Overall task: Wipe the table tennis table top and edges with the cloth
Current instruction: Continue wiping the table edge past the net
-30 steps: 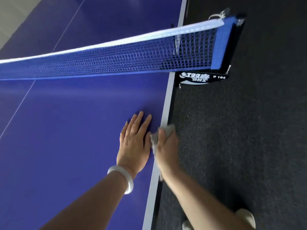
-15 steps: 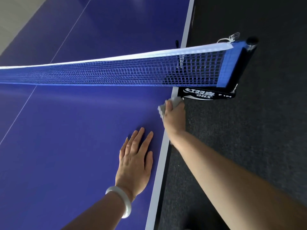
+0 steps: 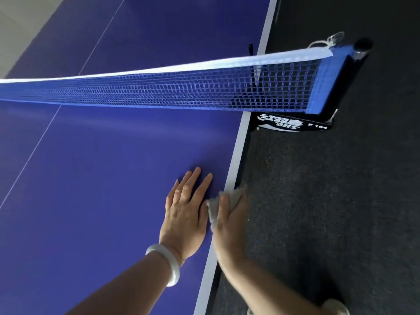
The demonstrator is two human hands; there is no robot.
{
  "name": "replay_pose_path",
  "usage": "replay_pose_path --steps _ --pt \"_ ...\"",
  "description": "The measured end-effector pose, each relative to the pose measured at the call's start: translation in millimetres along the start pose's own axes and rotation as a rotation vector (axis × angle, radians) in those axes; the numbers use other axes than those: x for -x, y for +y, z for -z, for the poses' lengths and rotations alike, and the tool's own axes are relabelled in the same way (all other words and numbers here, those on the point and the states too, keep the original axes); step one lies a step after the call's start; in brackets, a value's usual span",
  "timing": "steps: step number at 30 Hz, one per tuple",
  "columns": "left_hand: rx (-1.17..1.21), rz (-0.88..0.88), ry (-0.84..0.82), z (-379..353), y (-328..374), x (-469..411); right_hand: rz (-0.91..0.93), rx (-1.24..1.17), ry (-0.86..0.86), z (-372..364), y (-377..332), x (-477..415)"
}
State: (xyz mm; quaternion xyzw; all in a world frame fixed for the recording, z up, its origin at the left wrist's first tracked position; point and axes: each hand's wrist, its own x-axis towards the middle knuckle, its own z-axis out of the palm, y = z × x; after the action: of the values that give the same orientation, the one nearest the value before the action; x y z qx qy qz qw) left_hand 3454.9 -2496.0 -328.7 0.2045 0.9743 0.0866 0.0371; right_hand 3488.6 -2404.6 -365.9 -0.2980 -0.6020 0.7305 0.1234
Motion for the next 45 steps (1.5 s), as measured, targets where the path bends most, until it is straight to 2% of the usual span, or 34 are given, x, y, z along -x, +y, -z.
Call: replay_pose_path --steps 4,6,8,14,16,19,20,24,27,29,31,36,40,45 --pt "-0.015 0.008 -0.006 0 2 0 -0.123 -0.077 -0.017 -4 -25 -85" --pt "-0.012 0.011 -0.007 1 2 0 -0.118 -0.075 -0.004 -5 -32 -101" --pt "-0.009 0.012 -0.010 1 3 0 -0.072 -0.026 0.015 -2 -25 -81" --pt "0.027 -0.015 0.007 3 2 2 0.093 0.057 0.046 6 24 73" --pt "0.040 -0.012 0.022 3 2 2 0.036 0.007 0.025 9 30 87" --pt "0.074 -0.026 0.047 1 0 3 -0.146 -0.112 -0.051 10 35 84" --pt "0.095 -0.030 0.061 1 0 3 -0.148 -0.103 -0.068 10 36 82" --pt "0.346 0.033 0.119 1 -3 3 -0.094 -0.063 -0.061 12 28 80" --pt "0.625 0.236 0.177 4 -4 23 -0.076 -0.057 -0.066 11 25 80" --pt "0.566 0.219 0.170 5 -2 59 -0.054 -0.050 -0.065 11 25 79" --pt "0.437 0.138 0.139 3 -10 113 -0.038 -0.026 -0.054 11 25 77" --pt "0.097 0.070 0.051 0 -45 237 -0.062 -0.012 -0.053 10 28 74" --pt "0.006 0.048 0.034 -3 -47 249 -0.056 -0.043 -0.001 10 36 104" --pt "0.010 0.038 0.044 -3 -48 249 -0.036 -0.149 0.006 20 80 232"
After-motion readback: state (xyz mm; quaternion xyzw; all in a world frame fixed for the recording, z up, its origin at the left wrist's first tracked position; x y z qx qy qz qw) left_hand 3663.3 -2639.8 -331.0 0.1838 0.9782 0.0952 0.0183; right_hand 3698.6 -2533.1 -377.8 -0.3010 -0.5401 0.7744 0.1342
